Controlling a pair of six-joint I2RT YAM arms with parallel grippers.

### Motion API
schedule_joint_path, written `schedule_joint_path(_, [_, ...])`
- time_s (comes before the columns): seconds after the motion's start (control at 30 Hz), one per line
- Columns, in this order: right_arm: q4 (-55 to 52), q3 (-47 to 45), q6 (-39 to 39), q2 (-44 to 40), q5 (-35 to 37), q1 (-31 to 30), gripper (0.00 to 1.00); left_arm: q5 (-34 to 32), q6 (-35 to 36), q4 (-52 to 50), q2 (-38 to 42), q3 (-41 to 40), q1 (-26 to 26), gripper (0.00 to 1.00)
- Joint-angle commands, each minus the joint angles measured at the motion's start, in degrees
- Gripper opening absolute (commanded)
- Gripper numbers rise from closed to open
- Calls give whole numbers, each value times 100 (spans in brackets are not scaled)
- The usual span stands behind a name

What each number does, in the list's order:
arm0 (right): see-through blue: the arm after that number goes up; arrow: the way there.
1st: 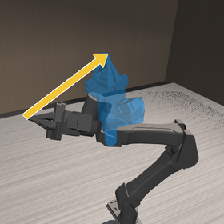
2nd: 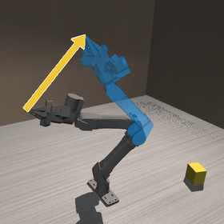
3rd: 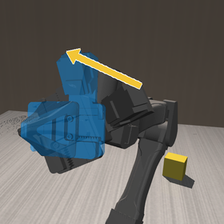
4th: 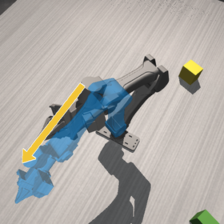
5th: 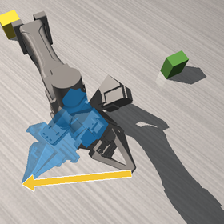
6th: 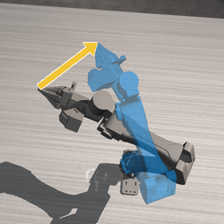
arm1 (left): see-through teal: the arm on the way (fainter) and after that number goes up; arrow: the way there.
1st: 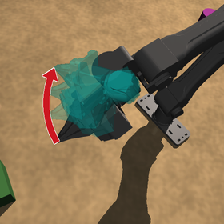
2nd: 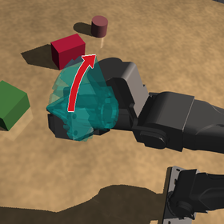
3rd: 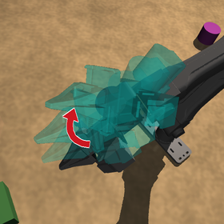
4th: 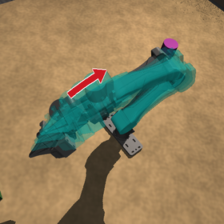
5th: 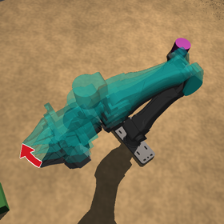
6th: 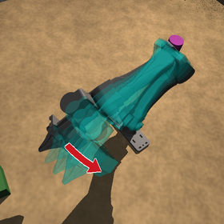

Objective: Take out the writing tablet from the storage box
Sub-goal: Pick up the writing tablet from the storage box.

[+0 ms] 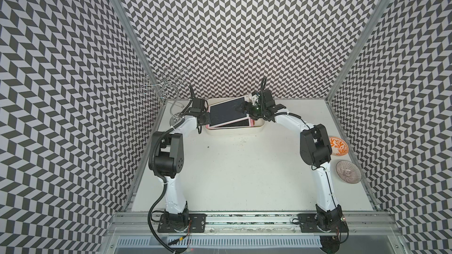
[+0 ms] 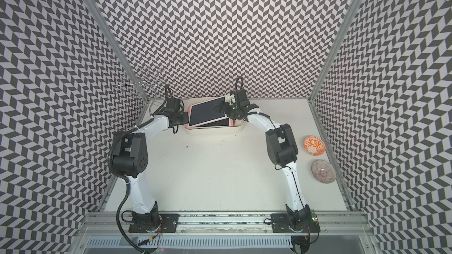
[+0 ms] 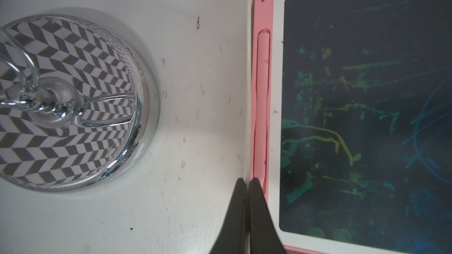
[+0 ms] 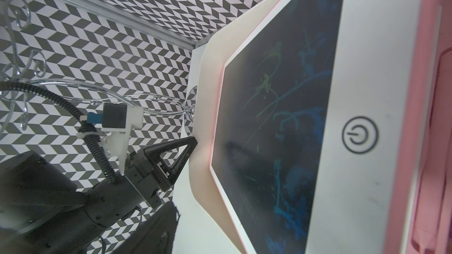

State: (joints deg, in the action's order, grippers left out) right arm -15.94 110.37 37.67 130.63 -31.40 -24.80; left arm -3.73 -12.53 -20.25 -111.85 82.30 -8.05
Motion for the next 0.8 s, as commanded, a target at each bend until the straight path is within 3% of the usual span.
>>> schedule_joint_path(0.0, [144, -39, -220, -437, 151, 64, 88, 162, -49, 118, 125, 185, -91, 0])
schedule_joint_path(0.17, [197, -177, -277, -512, 180, 148, 86, 139, -48, 117, 137, 184, -91, 0])
schedule_joint_path(0.33, [265, -317, -313, -555, 237, 195, 77, 118, -42, 118, 146, 189, -91, 0])
schedule_joint_path(0.77, [415, -534, -206, -608, -15, 282, 39, 90, -33, 109, 166, 175, -83, 0])
